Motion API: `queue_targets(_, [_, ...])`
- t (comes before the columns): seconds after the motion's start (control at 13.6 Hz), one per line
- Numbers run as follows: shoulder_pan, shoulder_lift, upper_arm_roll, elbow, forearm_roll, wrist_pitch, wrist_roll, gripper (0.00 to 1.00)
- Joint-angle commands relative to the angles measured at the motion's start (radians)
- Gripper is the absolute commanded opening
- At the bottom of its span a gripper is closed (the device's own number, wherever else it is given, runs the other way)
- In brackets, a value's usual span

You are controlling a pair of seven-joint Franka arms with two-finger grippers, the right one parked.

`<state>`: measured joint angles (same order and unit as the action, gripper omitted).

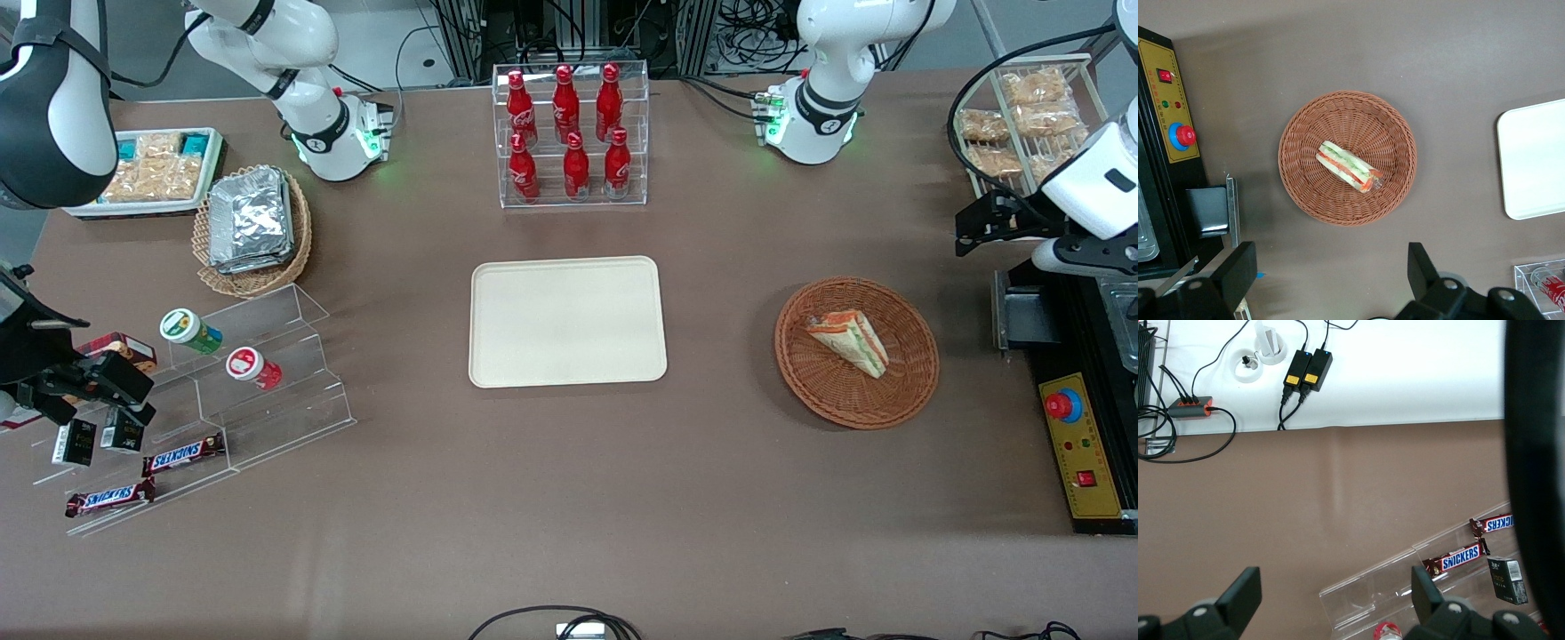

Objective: Place sandwich from basket to tray
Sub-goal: 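Move the open left gripper down over the wrapped sandwich in the basket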

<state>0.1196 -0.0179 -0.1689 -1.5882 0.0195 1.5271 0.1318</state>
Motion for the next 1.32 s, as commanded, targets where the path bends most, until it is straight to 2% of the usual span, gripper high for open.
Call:
queue_targets(0.0, [-0.006,0.000,0.006,0.001,0.014,-0.004,0.009,1.00])
queue_targets(0.44, [-0.003,0.041,0.009,-0.004,0.017,0.002,-0.045,1.00])
queue_targets(1.25, [-0.008,0.013,0.008,-0.473,0.020,0.425,-0.431,1.00])
